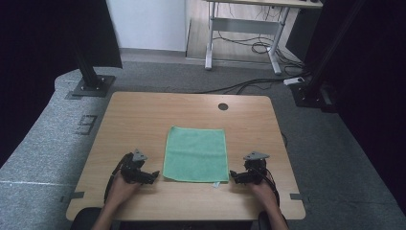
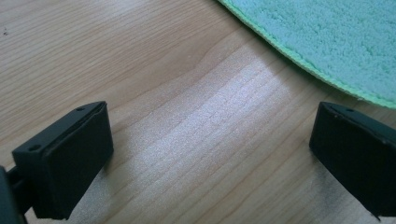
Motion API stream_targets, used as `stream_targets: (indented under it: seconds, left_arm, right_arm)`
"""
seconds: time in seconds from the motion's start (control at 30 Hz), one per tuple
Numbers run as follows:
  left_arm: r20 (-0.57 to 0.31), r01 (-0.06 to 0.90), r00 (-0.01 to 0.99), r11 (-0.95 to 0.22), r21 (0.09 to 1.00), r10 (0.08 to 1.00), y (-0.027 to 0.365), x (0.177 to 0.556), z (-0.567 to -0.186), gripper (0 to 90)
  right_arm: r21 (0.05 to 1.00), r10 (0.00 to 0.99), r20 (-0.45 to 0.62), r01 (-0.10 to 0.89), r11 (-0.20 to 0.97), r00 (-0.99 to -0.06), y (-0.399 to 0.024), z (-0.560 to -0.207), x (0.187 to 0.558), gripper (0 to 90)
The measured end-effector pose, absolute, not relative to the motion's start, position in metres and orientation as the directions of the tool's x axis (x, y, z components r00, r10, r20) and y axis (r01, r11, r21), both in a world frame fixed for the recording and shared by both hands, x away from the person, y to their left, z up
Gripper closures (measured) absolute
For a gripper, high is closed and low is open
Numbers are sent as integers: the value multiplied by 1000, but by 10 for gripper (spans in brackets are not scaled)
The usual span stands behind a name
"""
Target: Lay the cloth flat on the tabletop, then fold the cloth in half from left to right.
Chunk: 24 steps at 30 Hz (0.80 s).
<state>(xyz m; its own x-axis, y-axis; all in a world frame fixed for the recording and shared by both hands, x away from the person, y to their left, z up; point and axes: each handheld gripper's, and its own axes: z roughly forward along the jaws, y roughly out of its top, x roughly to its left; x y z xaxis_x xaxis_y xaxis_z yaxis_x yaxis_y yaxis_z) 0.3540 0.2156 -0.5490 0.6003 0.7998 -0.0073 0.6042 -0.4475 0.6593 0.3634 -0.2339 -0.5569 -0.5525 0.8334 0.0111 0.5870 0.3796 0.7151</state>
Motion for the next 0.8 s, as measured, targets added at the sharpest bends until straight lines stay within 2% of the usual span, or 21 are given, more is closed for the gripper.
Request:
stream_targets:
  seconds: [0.8]
  left_arm:
    - [-10,612,593,-443,655,805,214,355,-548,0]
  right_arm:
    - [715,833,11,587,380,-553,-234,-557,364,0]
